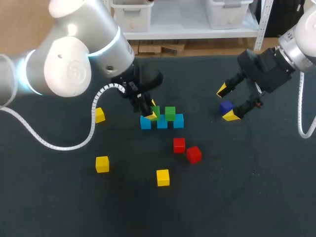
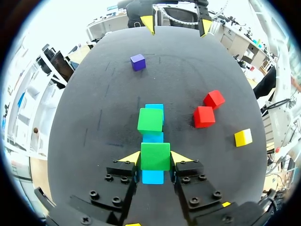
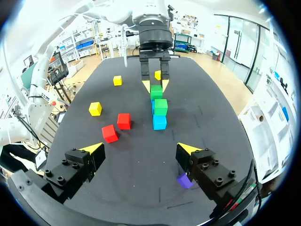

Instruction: Place the blue cubes, place green cubes on the blue cubes, place the yellow cubes on the green cubes, then place the red cubes on the yellow cubes, and place purple cube on the red cubes.

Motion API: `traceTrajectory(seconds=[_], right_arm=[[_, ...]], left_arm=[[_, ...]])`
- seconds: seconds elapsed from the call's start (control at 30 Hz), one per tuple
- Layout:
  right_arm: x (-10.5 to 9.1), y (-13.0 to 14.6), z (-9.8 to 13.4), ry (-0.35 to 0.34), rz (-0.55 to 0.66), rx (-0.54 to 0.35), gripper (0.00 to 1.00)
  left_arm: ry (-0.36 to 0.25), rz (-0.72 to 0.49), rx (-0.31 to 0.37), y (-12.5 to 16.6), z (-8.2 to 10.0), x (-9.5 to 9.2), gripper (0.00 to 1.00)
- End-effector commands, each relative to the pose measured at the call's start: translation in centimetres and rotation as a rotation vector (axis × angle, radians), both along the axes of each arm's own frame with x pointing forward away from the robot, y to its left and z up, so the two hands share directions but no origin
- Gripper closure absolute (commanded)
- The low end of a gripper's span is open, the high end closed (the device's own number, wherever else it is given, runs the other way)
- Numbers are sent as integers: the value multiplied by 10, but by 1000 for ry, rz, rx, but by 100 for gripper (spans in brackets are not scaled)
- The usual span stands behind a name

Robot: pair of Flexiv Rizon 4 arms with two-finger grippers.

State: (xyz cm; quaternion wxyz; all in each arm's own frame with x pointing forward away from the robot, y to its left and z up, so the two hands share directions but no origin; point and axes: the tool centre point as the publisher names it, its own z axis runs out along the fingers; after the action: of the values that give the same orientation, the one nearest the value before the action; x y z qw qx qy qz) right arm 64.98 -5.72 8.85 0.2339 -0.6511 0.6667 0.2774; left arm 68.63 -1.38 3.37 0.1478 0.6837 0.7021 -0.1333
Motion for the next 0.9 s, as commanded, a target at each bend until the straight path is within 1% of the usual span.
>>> traceTrajectory(seconds=[0.03, 0.9], right_arm=[[1, 0, 0, 1, 1, 2, 0], [1, 0, 0, 1, 1, 2, 0]], left_arm=[[6, 4, 7, -1, -2, 2, 100], [16, 6, 13, 2, -6, 4, 100]])
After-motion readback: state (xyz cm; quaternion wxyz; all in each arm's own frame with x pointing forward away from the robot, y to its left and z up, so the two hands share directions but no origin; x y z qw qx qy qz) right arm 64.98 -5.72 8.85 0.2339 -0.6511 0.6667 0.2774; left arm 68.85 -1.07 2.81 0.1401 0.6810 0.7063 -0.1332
